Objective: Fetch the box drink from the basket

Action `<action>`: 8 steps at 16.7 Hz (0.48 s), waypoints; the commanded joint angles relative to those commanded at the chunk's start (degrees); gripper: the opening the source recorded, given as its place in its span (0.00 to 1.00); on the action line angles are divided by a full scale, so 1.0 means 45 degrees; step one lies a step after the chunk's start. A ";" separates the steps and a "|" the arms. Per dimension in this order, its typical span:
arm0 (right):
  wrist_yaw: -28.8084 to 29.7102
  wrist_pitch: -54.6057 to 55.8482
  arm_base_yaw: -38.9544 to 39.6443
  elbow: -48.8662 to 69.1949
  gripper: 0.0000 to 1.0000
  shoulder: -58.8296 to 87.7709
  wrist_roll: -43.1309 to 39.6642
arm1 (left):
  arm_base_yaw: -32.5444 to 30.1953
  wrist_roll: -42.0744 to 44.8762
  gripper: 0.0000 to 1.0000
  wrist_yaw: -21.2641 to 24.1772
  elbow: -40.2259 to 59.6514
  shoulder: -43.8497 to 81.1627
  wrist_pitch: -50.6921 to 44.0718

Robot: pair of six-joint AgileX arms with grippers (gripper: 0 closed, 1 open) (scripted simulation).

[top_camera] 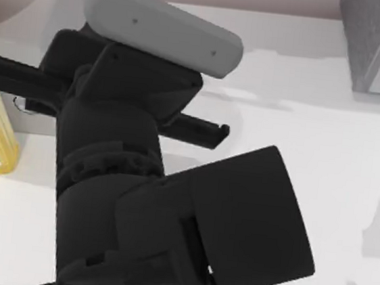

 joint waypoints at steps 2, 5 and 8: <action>0.0000 0.0000 0.0000 0.0000 1.00 0.0000 0.0000 | 0.0000 0.0000 0.53 0.0000 0.0000 0.0000 0.0000; 0.0000 0.0000 0.0000 0.0000 1.00 0.0000 0.0000 | 0.0000 0.0000 0.75 0.0000 0.0000 0.0000 0.0000; 0.0000 0.0000 0.0000 0.0000 1.00 0.0000 0.0000 | 0.0000 0.0000 0.98 0.0000 0.0000 0.0000 0.0000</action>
